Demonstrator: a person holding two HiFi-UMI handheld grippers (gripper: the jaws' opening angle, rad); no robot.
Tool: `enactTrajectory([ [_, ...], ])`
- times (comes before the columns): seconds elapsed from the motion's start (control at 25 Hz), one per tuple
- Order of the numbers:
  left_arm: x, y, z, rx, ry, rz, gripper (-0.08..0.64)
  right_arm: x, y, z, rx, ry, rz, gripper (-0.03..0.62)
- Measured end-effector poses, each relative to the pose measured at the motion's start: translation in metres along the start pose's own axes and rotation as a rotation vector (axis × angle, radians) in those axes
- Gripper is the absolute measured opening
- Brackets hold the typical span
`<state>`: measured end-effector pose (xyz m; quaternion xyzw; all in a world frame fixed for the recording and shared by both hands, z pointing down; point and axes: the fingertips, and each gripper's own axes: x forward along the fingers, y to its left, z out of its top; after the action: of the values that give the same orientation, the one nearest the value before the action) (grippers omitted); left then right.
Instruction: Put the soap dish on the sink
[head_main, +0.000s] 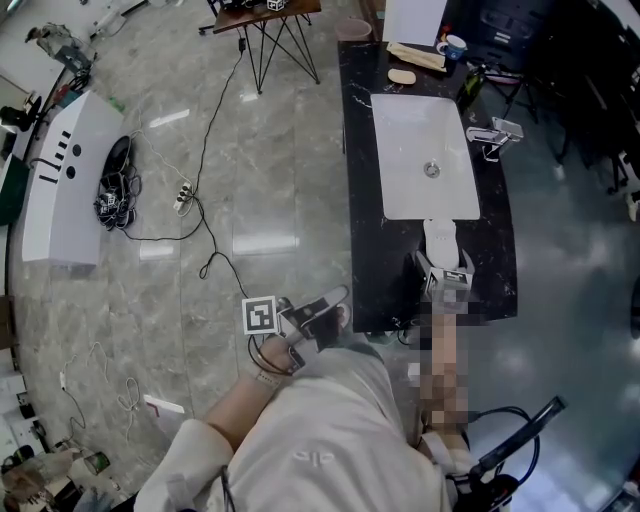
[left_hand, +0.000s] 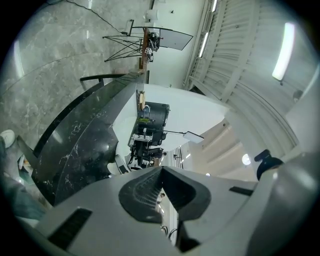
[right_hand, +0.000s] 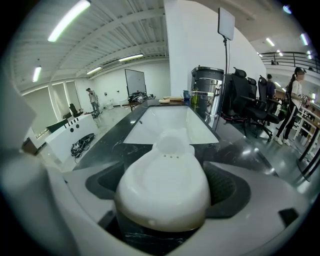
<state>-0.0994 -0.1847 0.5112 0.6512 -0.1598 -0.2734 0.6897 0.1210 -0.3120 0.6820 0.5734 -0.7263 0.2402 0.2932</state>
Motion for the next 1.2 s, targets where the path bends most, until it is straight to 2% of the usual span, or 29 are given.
enactTrajectory([
  [0.6,0.0,0.0,-0.003,-0.013,0.007,-0.001,0.006,-0.01,0.013,0.004,0.027,-0.069,0.039,0.468],
  [0.96,-0.013,-0.002,0.003,-0.005,-0.017,-0.007,0.006,-0.021,0.02,0.021,-0.002,-0.113,0.009,0.468],
  [1.12,-0.011,-0.005,0.003,-0.006,-0.009,-0.017,0.006,-0.036,0.02,0.037,0.001,-0.164,-0.01,0.468],
  [1.2,-0.007,-0.006,-0.001,-0.007,0.009,-0.025,0.008,-0.049,0.018,0.047,0.033,-0.208,-0.008,0.468],
])
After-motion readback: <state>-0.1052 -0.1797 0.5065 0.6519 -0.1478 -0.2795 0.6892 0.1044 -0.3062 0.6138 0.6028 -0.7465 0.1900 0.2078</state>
